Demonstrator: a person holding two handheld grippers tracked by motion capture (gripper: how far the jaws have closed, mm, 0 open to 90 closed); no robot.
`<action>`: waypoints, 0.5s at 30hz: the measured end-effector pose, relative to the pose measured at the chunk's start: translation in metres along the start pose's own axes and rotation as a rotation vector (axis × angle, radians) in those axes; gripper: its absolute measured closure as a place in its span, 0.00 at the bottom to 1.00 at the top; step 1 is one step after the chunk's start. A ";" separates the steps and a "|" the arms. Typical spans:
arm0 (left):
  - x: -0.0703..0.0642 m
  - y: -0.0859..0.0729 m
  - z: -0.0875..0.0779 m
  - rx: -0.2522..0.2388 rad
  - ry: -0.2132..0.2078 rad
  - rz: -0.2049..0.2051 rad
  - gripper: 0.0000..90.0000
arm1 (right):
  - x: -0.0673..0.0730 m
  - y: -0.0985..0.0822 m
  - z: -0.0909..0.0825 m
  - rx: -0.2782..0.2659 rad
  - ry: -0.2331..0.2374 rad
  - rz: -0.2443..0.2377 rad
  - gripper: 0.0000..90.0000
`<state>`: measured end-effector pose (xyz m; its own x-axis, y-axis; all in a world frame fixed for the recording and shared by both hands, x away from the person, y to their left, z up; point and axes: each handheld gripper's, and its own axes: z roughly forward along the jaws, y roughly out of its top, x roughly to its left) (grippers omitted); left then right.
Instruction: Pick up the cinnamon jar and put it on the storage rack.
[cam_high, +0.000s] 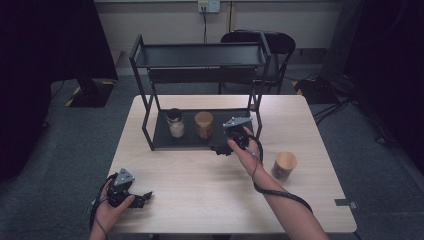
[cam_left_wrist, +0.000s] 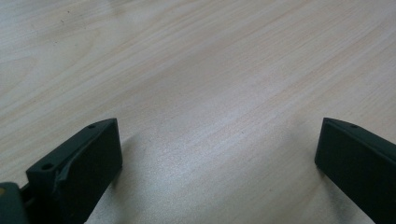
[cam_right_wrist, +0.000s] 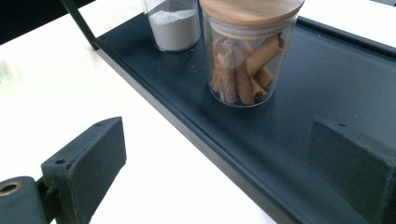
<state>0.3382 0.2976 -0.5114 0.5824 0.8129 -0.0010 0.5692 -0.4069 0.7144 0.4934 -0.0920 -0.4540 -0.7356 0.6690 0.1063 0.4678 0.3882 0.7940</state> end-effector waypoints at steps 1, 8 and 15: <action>0.000 0.000 0.000 0.000 0.000 0.000 0.00 | 0.001 -0.001 -0.001 0.001 0.002 0.000 0.04; 0.000 0.000 0.000 0.000 0.000 0.000 0.00 | 0.004 -0.008 -0.005 0.011 0.014 -0.011 0.04; 0.000 0.000 0.000 0.000 0.000 0.000 0.00 | 0.006 -0.013 -0.011 0.014 0.024 -0.014 0.04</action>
<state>0.3382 0.2976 -0.5114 0.5825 0.8128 -0.0010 0.5691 -0.4070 0.7144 0.4778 -0.0995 -0.4571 -0.7536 0.6480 0.1103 0.4642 0.4058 0.7873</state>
